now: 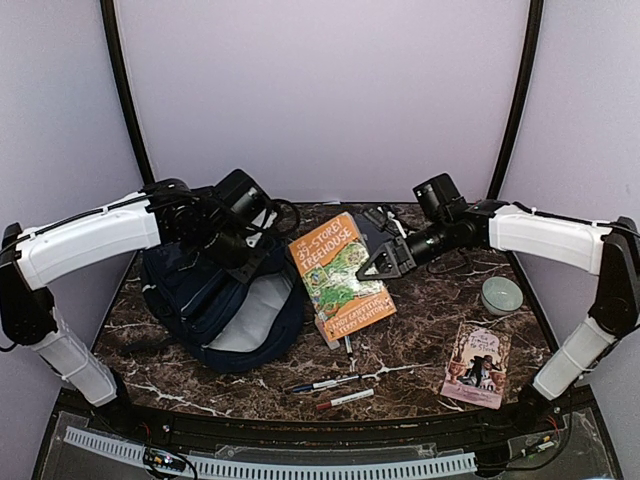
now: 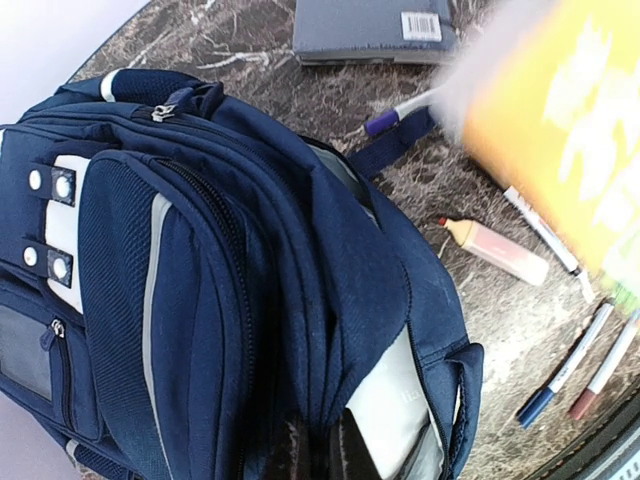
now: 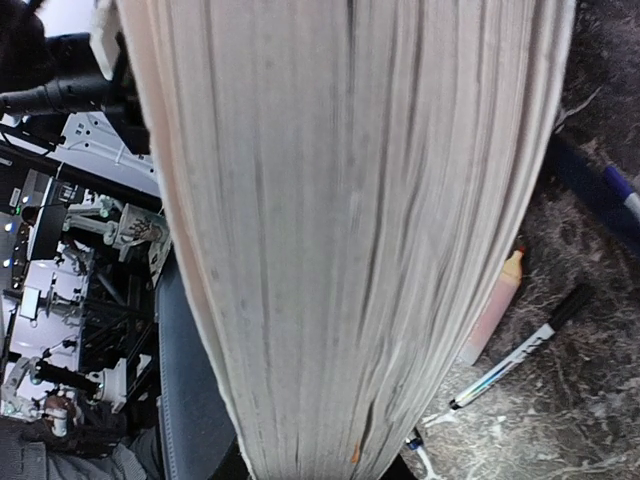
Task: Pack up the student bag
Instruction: Pick up the largest pocket of the bag from the student bag, then place the book in the largest pocket of the bag.
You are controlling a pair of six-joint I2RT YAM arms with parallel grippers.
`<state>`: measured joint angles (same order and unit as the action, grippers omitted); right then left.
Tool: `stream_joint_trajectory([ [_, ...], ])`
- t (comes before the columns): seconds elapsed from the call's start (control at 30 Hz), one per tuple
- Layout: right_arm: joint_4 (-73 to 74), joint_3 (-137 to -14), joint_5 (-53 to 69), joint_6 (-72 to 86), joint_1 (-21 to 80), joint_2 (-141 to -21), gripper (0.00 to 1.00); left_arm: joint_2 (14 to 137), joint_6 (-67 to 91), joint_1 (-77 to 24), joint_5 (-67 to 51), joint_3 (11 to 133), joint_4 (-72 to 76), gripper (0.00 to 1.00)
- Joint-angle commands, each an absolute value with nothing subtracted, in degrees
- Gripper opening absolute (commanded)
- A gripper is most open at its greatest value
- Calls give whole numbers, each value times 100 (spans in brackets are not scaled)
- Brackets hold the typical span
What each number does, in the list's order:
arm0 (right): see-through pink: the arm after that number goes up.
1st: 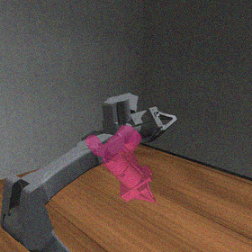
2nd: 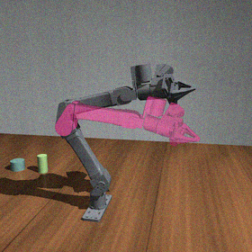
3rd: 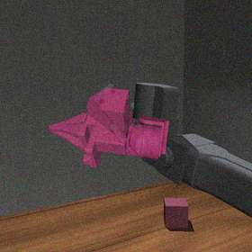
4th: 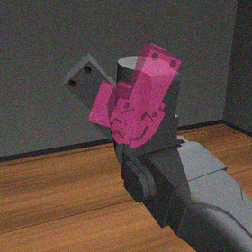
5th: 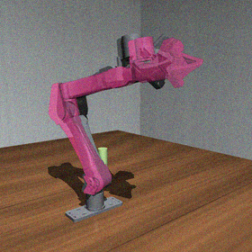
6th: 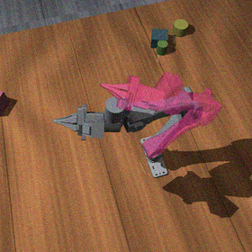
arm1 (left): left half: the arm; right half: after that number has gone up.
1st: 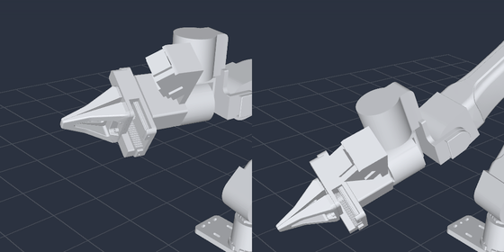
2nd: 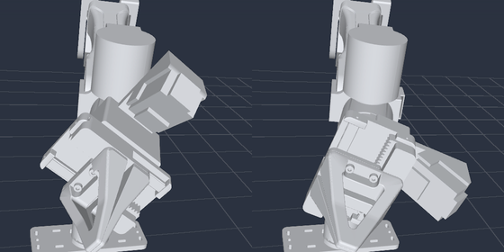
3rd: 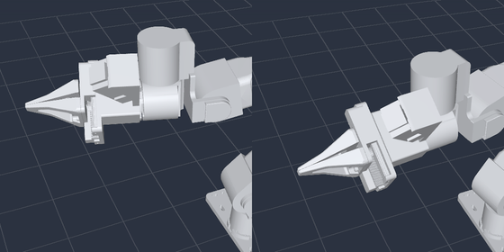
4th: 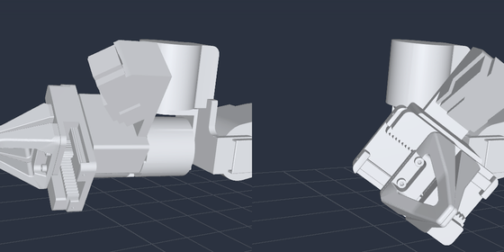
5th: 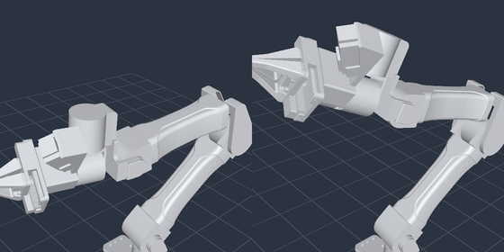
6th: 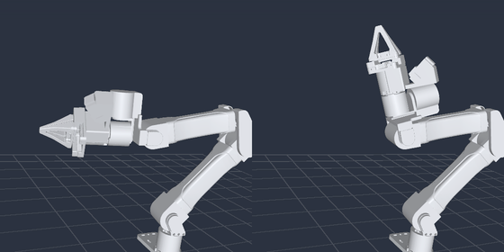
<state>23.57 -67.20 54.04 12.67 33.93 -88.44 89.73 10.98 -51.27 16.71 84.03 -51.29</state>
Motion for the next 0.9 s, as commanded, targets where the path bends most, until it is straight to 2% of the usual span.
stream_joint_trajectory([
  [0.0, 2619, -7200, 5897, 1407, 3811, -9323, 0, 8145, 1417, -5142, 1570, 8196, -4414, 0],
  [0.3, 2085, -7936, 6131, 2172, 4623, -10386, 0, 7443, 1402, -5149, 1756, 7922, -4027, 0],
  [0.57, 1451, -9382, 6356, 3454, 4937, -11782, 0, 7136, 1458, -5192, 1660, 7490, -3478, 0],
  [0.87, 866, -9728, 6094, 4572, 5126, -12542, 0, 6787, 1600, -5221, 1783, 7103, -2879, 0],
])
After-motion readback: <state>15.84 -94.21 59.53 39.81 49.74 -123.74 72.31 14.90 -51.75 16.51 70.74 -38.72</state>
